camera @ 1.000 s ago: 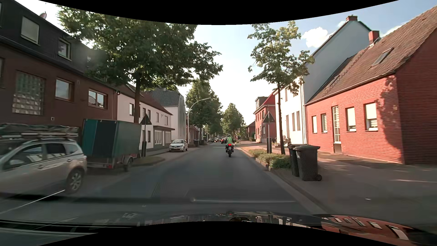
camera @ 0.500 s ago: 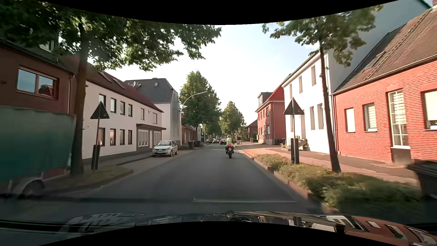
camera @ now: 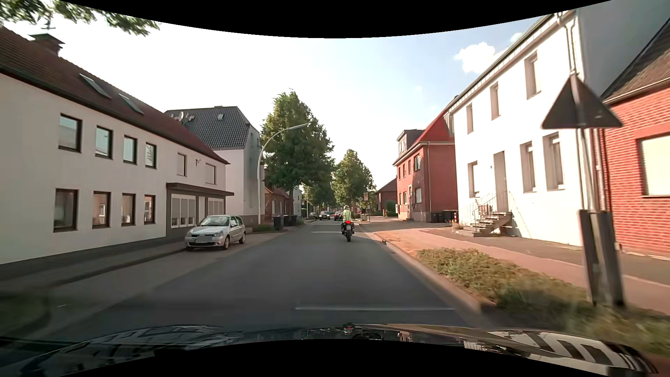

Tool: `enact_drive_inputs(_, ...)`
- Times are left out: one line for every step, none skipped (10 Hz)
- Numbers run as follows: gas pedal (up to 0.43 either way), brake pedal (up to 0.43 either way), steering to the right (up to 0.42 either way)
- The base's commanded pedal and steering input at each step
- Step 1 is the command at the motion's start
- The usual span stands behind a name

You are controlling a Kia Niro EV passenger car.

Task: Follow the waypoints while adhering to traffic rules and regulations

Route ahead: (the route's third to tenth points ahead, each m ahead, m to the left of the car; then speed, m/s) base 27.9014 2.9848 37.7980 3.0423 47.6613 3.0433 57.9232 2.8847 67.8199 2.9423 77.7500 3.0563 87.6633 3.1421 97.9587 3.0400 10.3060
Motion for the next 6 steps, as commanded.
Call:
enact_drive_inputs(0.169,0.000,0.002)
enact_drive_inputs(0.169,0.000,0.001)
enact_drive_inputs(0.169,0.000,0.000)
enact_drive_inputs(0.169,0.000,-0.001)
enact_drive_inputs(0.169,0.000,-0.004)
enact_drive_inputs(0.169,0.000,-0.008)
